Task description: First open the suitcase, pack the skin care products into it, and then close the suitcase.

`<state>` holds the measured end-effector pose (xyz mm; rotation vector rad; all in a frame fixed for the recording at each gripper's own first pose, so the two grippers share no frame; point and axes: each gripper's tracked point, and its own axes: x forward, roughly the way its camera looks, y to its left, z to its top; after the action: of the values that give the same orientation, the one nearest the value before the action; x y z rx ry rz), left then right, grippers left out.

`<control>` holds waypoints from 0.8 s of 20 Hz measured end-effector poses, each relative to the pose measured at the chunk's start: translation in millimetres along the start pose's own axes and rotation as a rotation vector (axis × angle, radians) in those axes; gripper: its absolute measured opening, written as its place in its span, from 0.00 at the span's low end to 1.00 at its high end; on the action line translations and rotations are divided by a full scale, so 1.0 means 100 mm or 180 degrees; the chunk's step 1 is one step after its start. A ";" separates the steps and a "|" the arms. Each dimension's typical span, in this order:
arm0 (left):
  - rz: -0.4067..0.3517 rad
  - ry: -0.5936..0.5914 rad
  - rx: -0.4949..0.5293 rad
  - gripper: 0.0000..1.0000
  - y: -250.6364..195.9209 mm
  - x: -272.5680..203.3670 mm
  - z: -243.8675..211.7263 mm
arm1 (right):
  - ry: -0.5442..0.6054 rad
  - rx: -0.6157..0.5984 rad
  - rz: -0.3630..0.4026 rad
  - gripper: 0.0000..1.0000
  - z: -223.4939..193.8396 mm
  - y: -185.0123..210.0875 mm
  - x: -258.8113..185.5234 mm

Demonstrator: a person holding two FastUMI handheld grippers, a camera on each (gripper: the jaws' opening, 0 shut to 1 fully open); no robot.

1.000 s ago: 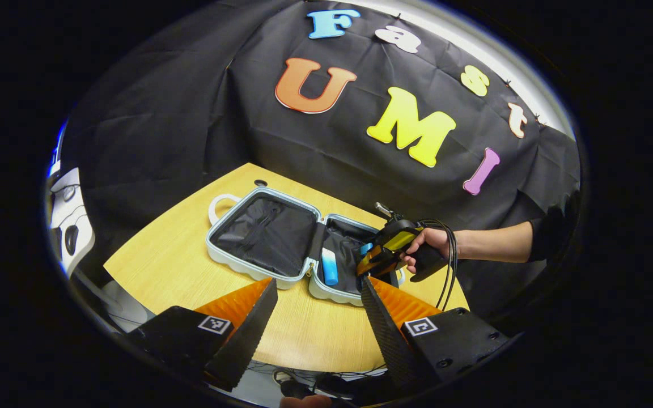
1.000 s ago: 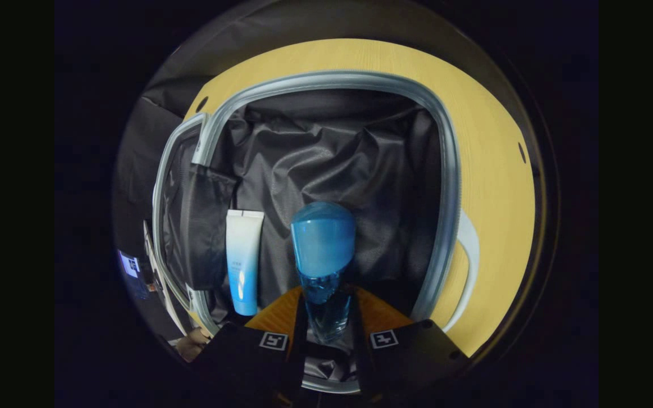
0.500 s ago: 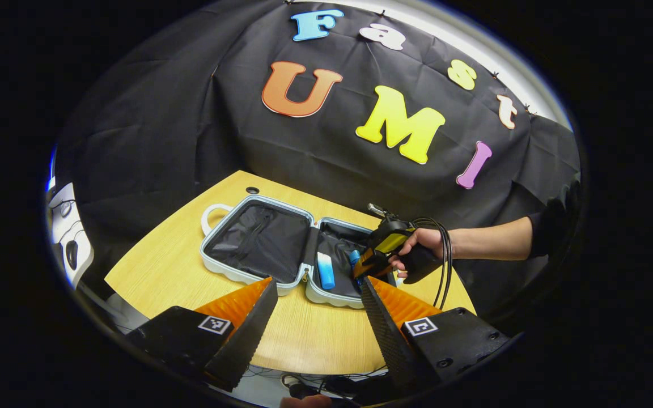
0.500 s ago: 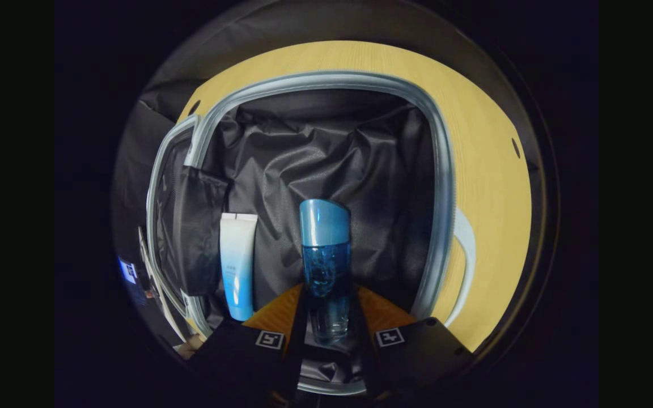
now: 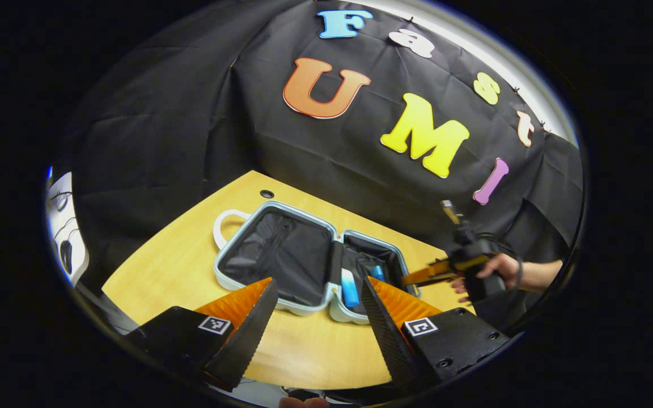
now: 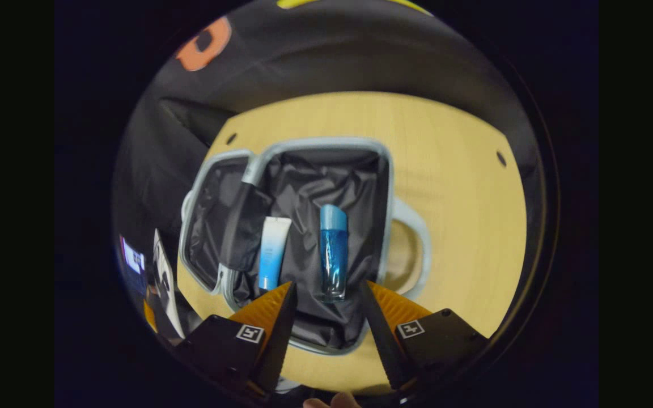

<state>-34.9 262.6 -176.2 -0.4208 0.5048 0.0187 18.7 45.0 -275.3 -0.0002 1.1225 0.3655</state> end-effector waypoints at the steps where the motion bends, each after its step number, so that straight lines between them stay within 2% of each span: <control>1: 0.0033 0.0006 0.0005 0.95 0.15 0.14 0.06 | -0.0353 -0.0126 -0.0050 0.65 0.07 -0.09 -0.25; 2: 0.0075 0.0007 0.0011 0.95 0.30 0.27 0.13 | -0.0589 -0.0173 -0.0096 0.70 0.10 -0.17 -0.46; 4: 0.0211 0.0016 0.0068 0.95 0.62 0.57 0.21 | -0.1038 -0.0213 -0.0258 0.71 0.07 -0.37 -0.91; 6: 0.0369 0.0050 0.0181 0.95 0.90 0.82 0.26 | -0.1371 -0.0179 -0.0392 0.67 0.03 -0.52 -1.29; 8: 0.0526 0.0126 0.0306 0.95 1.18 1.04 0.26 | -0.1737 -0.0124 -0.0568 0.71 0.03 -0.65 -1.68; 11: 0.0625 0.0223 0.0376 0.95 1.41 1.25 0.27 | -0.2265 -0.0107 -0.0830 0.71 0.05 -0.76 -2.24; 12: 0.0636 0.0238 0.0369 0.95 1.47 1.32 0.28 | -0.2443 -0.0125 -0.0935 0.67 0.07 -0.79 -2.40; 13: 0.0659 0.0276 0.0362 0.95 1.55 1.38 0.27 | -0.2585 -0.0141 -0.1014 0.71 0.08 -0.79 -2.54; 14: 0.0692 0.0306 0.0368 0.95 1.64 1.44 0.27 | -0.2724 -0.0143 -0.1099 0.72 0.09 -0.81 -2.68; 16: 0.0770 0.0364 0.0370 0.95 1.77 1.56 0.30 | -0.2782 -0.0172 -0.1172 0.72 0.06 -0.79 -2.78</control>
<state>94.3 423.0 -294.8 -0.2461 0.6641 0.1984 -59.3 -108.2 -42.2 -0.0862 0.2337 0.0395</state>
